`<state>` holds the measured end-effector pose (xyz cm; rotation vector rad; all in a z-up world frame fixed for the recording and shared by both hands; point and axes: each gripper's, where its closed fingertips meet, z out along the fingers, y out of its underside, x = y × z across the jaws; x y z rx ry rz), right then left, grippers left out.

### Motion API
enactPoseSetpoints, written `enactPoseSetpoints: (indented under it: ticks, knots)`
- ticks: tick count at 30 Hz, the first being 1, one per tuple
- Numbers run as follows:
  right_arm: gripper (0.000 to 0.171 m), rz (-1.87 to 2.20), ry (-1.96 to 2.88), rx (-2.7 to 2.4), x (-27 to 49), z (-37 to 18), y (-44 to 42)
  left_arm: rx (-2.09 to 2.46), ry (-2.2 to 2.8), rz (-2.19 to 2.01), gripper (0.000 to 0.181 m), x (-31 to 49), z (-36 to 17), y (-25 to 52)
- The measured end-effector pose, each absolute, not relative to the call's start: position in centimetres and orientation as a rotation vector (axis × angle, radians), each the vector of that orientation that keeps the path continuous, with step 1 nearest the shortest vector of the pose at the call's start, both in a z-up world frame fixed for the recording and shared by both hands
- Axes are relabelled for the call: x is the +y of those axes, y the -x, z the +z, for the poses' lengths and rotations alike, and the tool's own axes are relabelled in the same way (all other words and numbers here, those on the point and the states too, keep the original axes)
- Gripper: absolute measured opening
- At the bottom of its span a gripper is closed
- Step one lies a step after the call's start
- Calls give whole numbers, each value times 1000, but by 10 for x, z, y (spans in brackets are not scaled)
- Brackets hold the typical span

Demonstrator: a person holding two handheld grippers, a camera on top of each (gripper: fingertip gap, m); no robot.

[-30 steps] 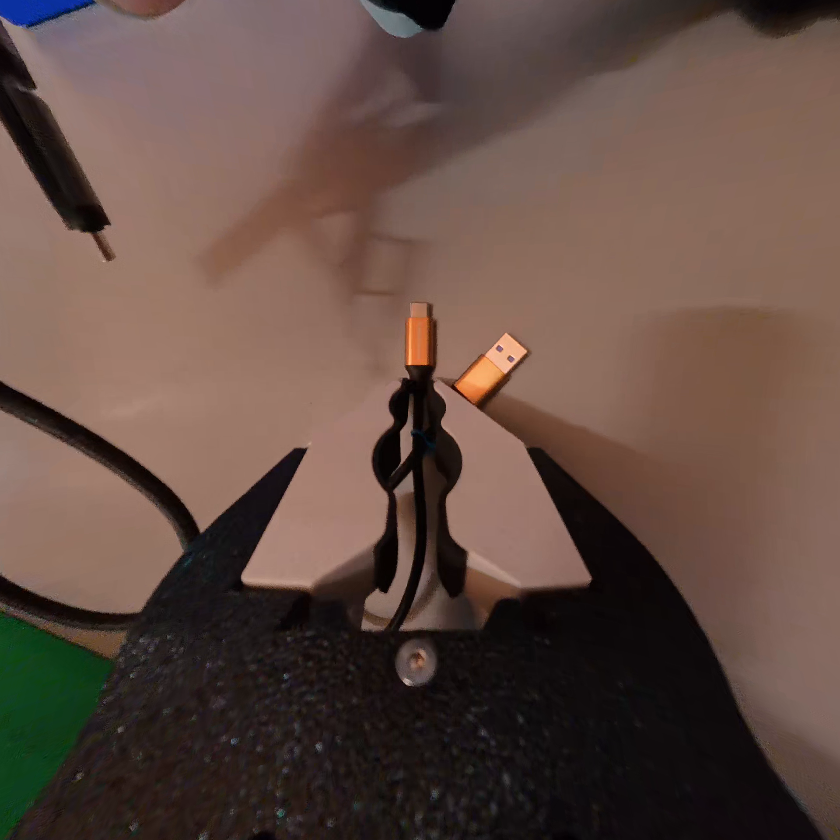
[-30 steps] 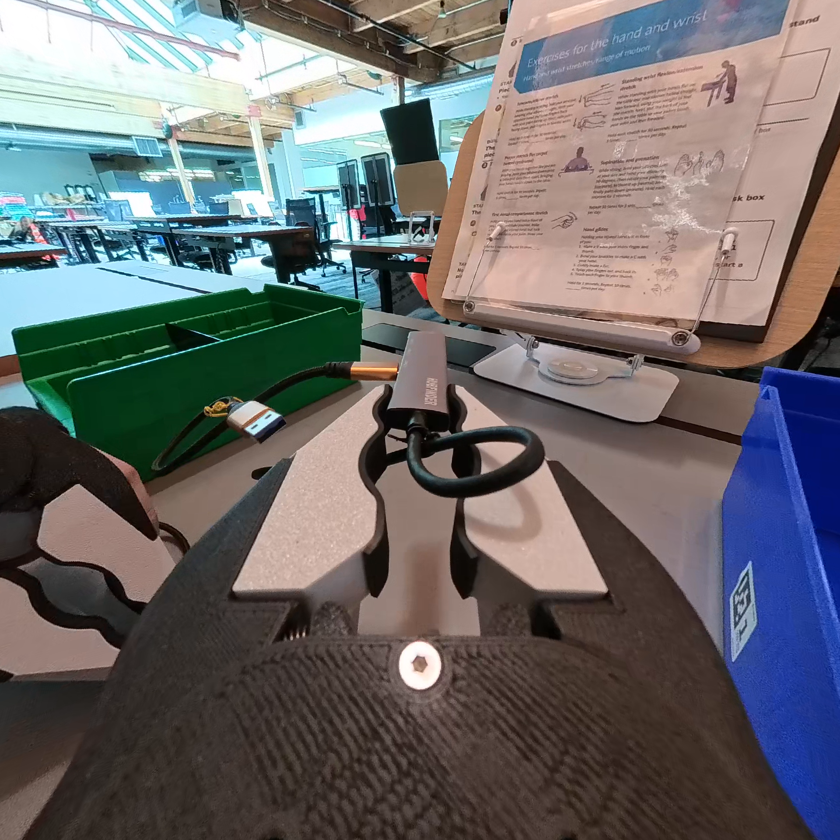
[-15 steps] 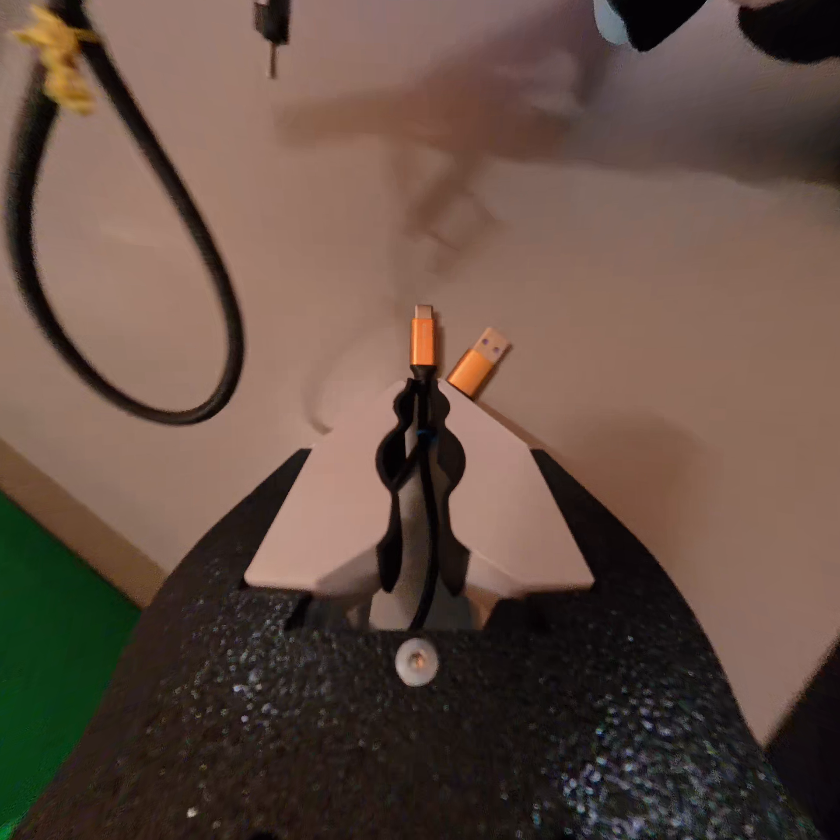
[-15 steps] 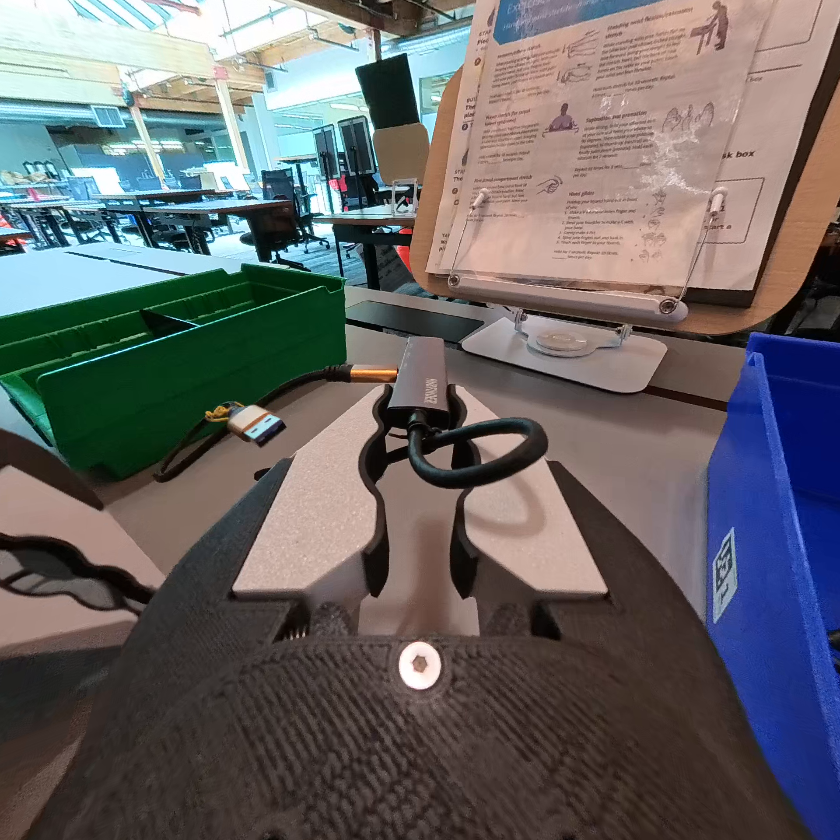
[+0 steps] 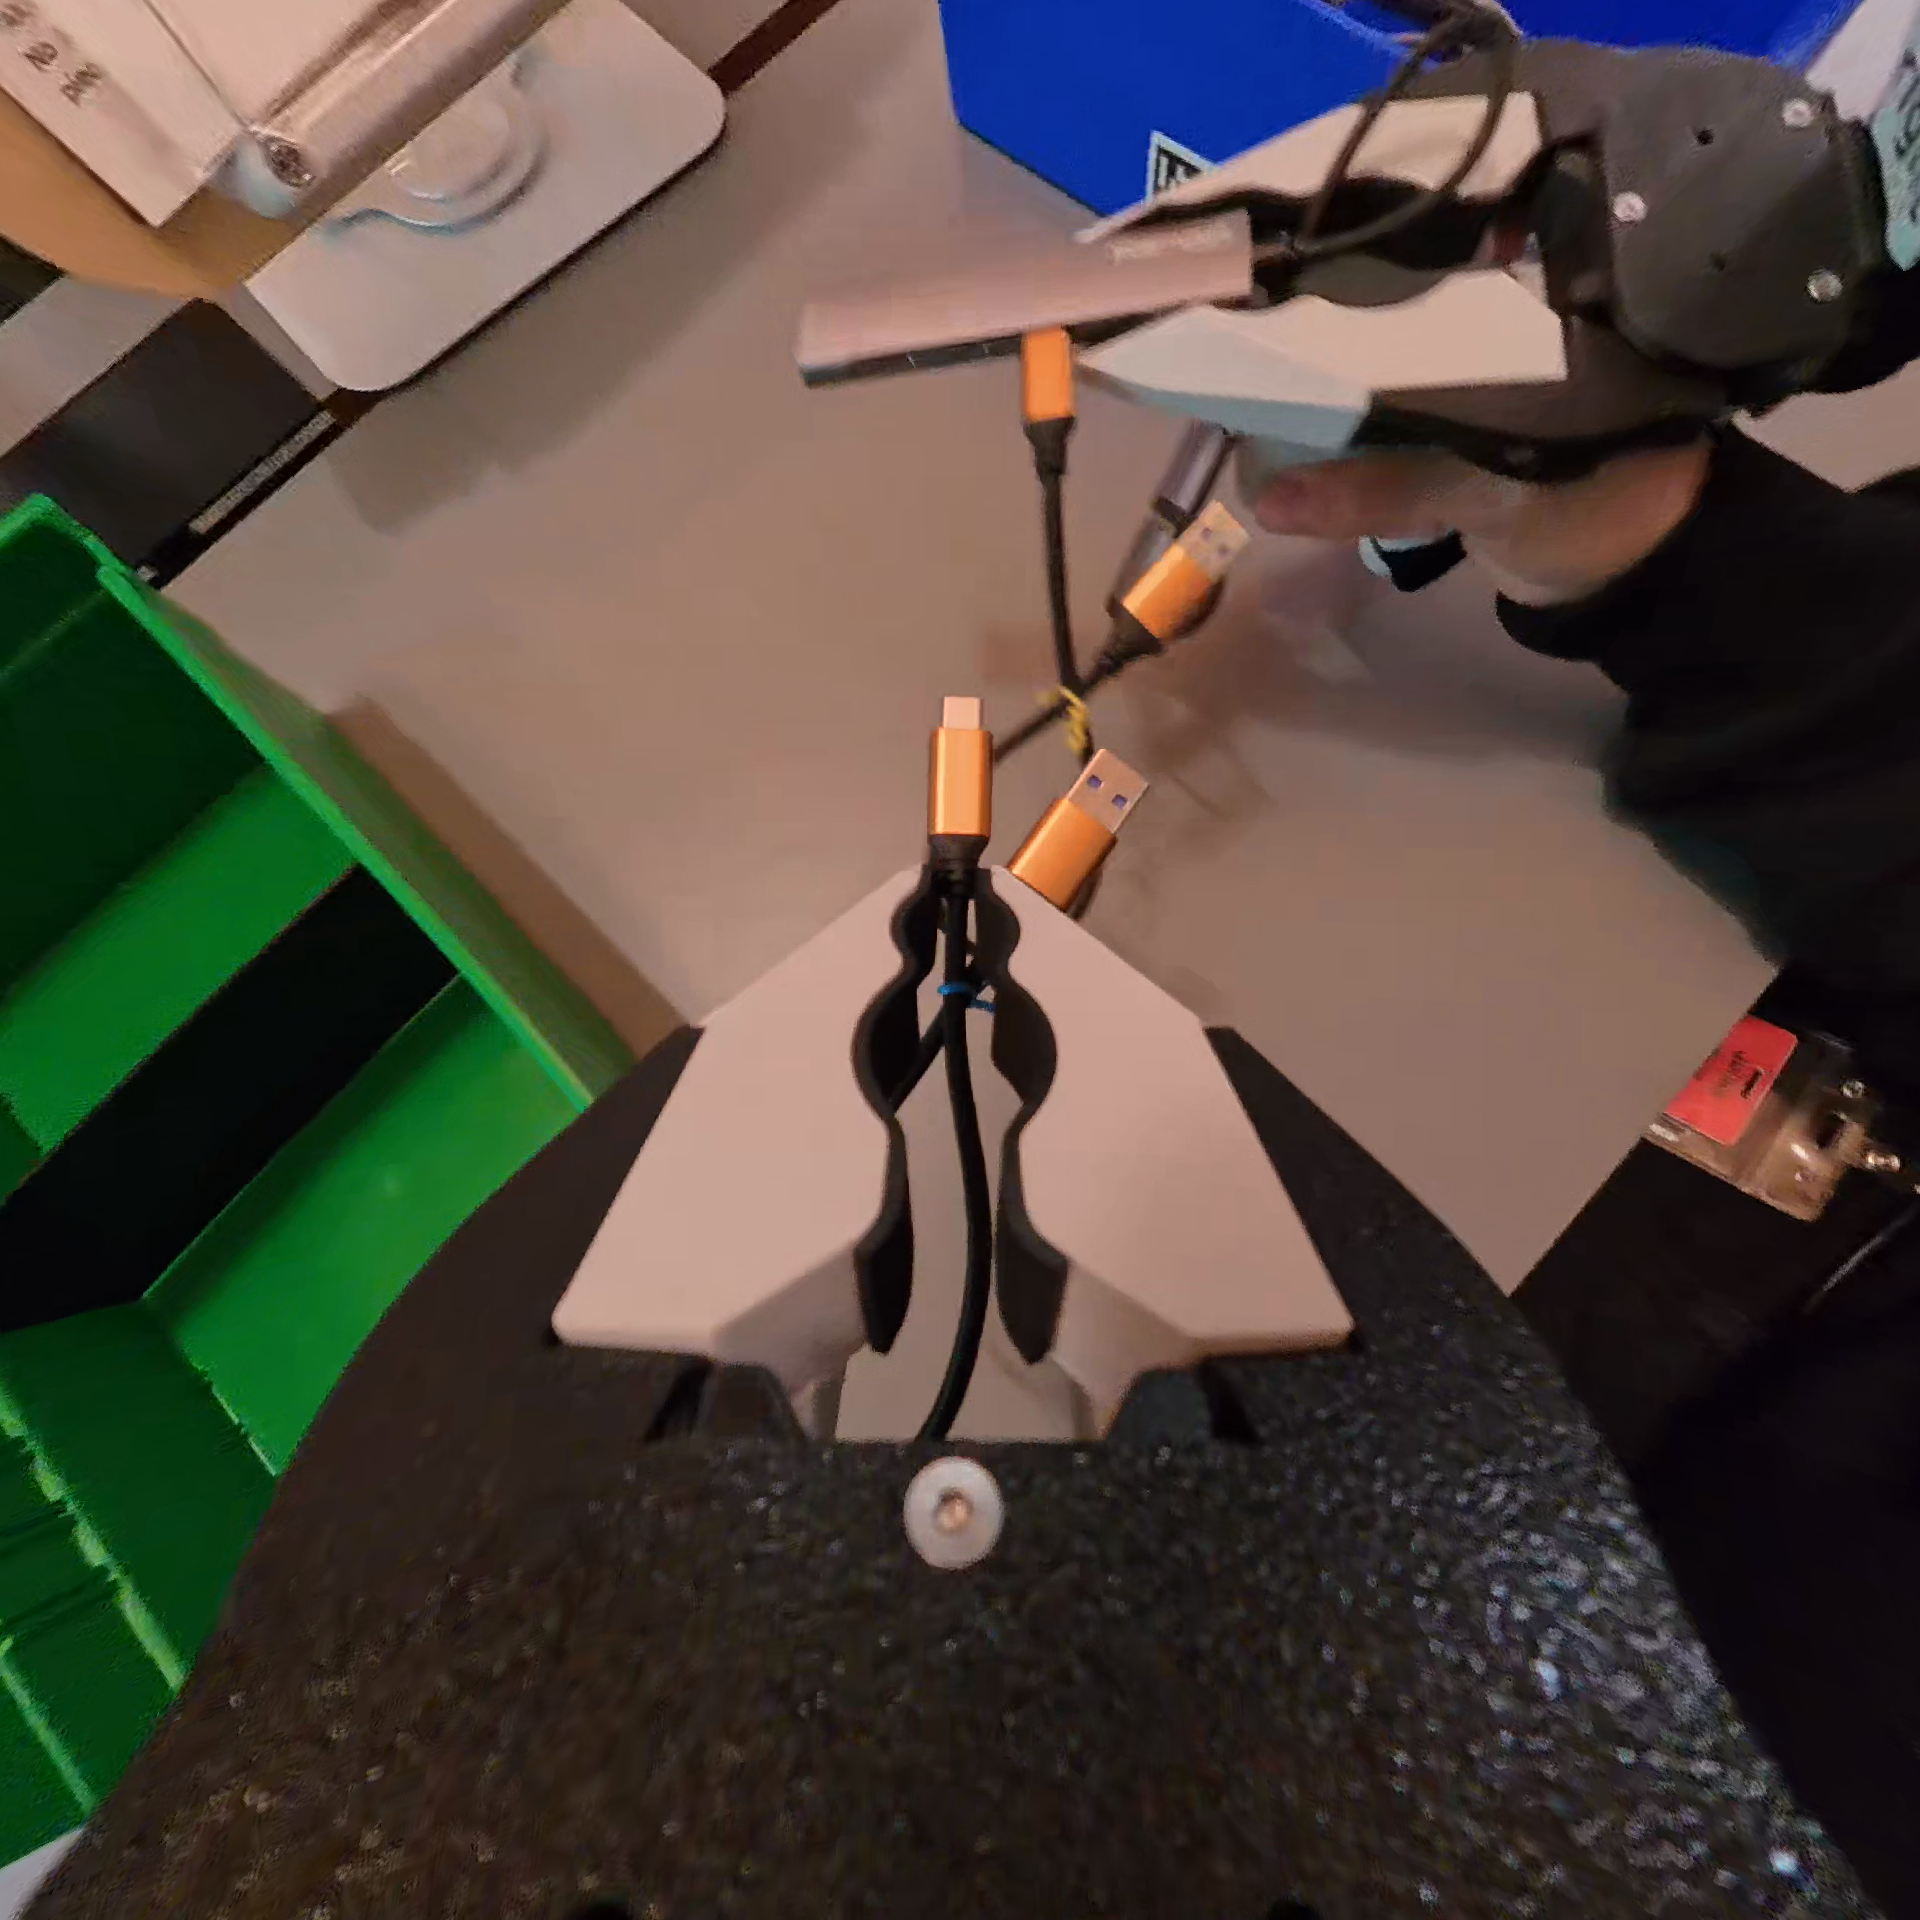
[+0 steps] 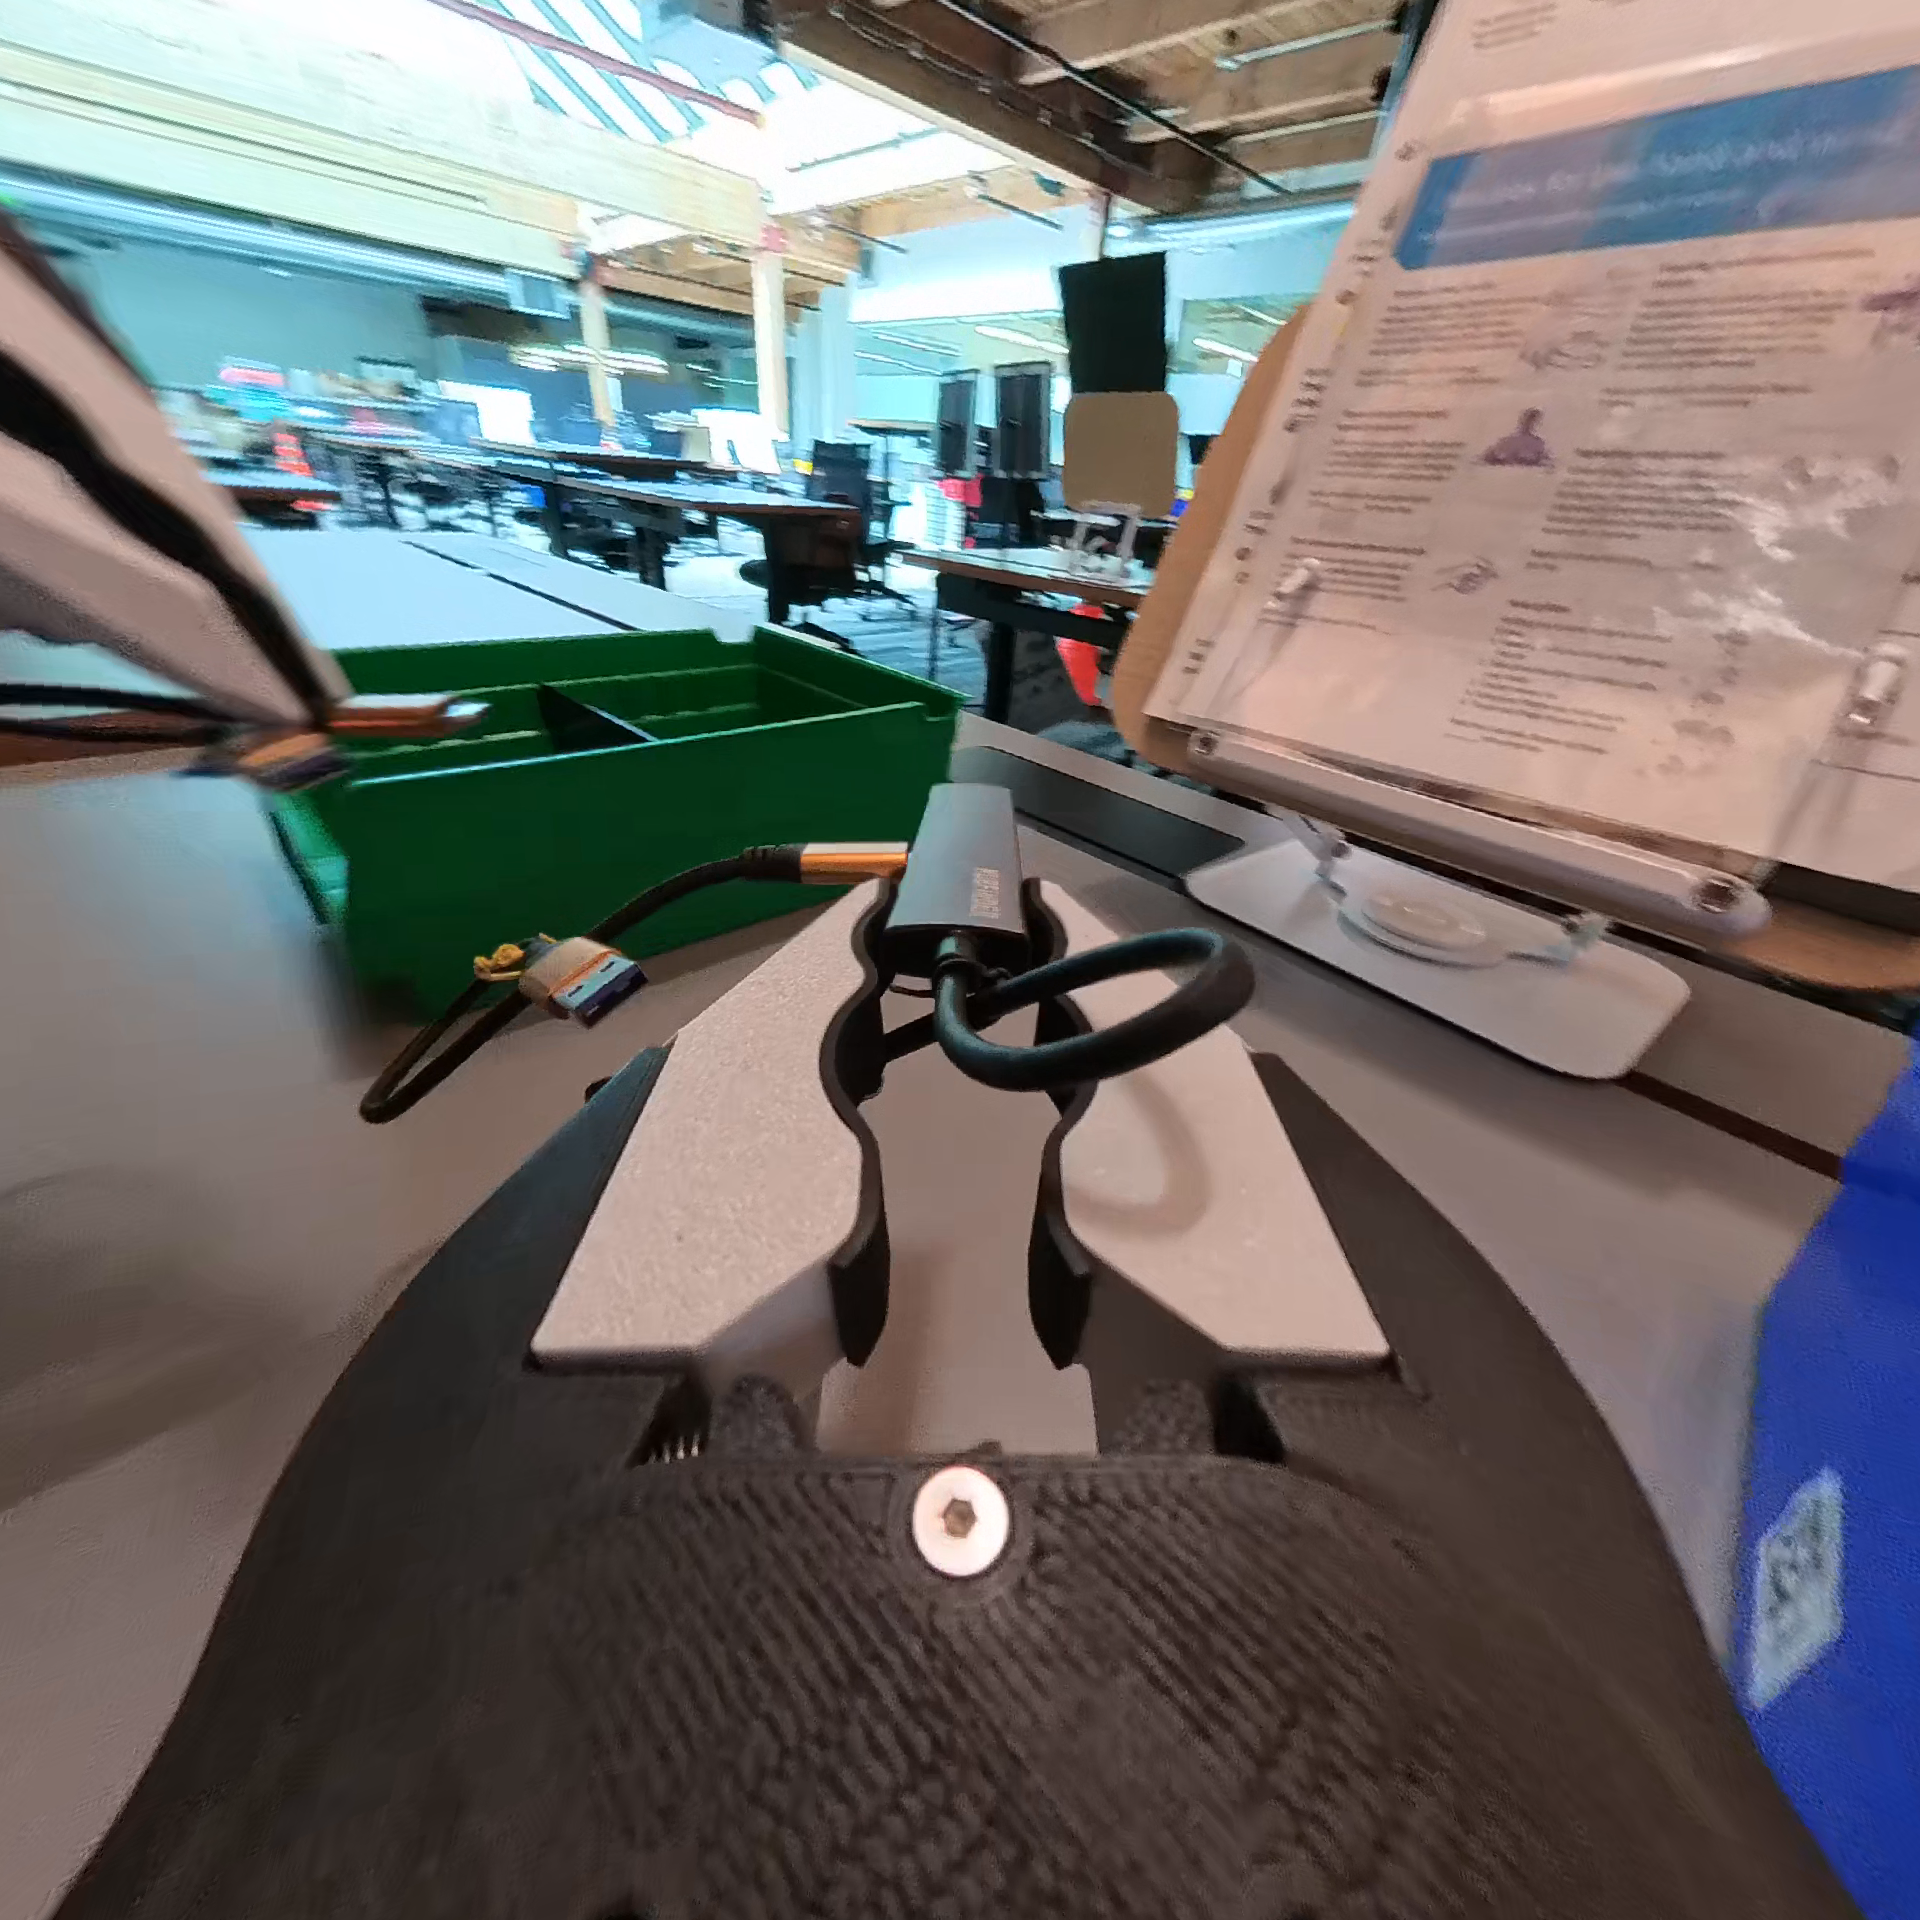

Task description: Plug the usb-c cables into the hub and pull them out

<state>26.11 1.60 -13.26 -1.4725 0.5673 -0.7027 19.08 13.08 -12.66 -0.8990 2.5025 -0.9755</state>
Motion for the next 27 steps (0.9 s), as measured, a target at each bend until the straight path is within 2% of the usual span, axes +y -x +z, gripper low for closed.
enactPoseSetpoints:
  ticks: [1,12,27]
  knots:
    - [23,-673,1477,538,21,-133,-257,2499,910,-978,3,131,-125,-195]
    - [22,-589,1467,397,44,-129,-239,2498,1016,-1068,4,105,-146,-227]
    - [22,-664,1473,277,50,-125,-229,2644,1061,-1324,4,92,-143,-213]
